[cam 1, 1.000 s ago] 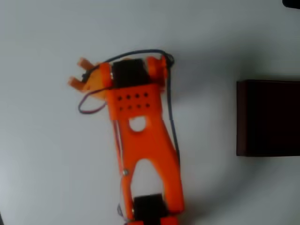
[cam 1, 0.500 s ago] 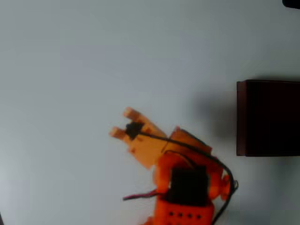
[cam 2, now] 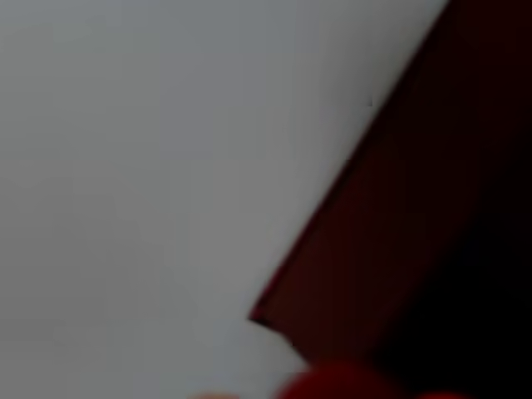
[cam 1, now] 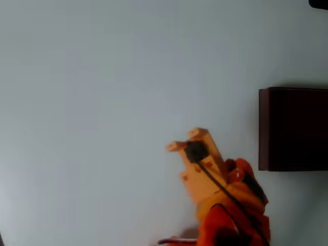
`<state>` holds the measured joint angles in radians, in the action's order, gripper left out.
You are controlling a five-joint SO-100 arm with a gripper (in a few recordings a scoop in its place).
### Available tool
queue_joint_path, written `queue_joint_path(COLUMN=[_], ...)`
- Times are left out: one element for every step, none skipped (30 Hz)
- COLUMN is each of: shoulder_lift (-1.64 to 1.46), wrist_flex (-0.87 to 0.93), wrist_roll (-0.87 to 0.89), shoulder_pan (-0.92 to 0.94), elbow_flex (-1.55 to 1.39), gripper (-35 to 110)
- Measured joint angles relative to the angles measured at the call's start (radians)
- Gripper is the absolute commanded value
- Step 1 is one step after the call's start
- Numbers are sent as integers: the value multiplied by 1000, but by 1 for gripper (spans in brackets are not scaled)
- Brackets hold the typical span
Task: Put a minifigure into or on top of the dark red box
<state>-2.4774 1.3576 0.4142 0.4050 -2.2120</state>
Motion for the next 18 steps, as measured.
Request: queue_joint_path(shoulder_lift=[11,37,63,94,126,160,196,219,244,273,301,339,380,422,460,503,543,592], wrist_flex=[-25,-49,-67,-86,-95,-112,-129,-149,-173,-192,-210,-230,-245,-256,-267,-275,-278,-281], wrist_roll=[-5,-6,-17,-31,-32,-35,-49,-54,-69,-75,-83,-92,-97,-106,-118,-123,-126,-137], shoulder_pan=[18,29,44,60,80,92,106,110,124,135,147,166,181,195,210,215,215,216], elbow_flex=[2,3,5,20,40,58,75,80,94,110,127,147,166,183,206,239,268,302], gripper=[0,0,0,0,0,0,0,0,0,0,0,0,0,0,0,0,0,0])
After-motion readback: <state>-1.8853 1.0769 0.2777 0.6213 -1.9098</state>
